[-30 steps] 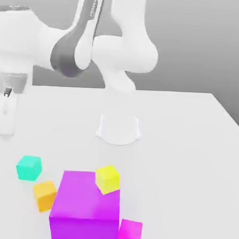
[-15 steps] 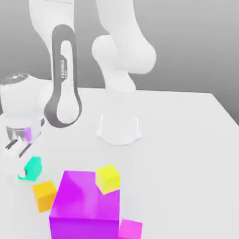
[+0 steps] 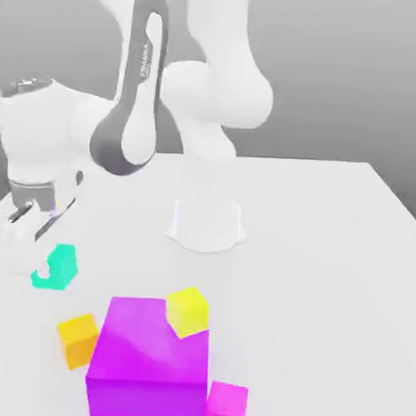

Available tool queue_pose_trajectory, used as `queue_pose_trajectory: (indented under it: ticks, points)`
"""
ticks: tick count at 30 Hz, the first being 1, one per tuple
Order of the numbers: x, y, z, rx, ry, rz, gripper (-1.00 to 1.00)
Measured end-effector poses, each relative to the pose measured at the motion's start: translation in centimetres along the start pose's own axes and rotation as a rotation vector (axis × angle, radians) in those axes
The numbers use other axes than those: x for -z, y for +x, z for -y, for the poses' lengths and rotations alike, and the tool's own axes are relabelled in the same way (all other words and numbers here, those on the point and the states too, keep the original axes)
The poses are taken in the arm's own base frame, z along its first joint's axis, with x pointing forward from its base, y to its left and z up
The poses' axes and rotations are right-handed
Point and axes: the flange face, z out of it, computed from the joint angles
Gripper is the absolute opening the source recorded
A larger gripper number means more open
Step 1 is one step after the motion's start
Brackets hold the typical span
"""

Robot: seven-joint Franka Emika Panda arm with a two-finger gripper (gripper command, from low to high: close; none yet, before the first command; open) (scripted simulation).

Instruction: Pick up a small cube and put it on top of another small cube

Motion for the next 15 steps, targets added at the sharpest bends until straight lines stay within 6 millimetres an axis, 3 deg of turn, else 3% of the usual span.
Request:
queue_pose_trajectory:
  ticks: [3, 7, 9, 12, 13, 15]
  points:
    - [3.2, -6.1, -2.8, -0.001, -0.001, 0.001, -1.0]
    - [7.0, -13.4, -8.8, 0.011, -0.003, -0.004, -1.0]
    - [5.9, -14.5, -9.9, 0.012, -0.002, -0.009, -1.0]
    - [2.6, -14.8, -10.3, 0.013, -0.002, -0.01, -1.0]
    - [1.8, -14.8, -10.5, 0.014, -0.003, -0.008, 1.0]
    - [1.8, -14.8, -10.5, 0.014, -0.003, -0.008, 1.0]
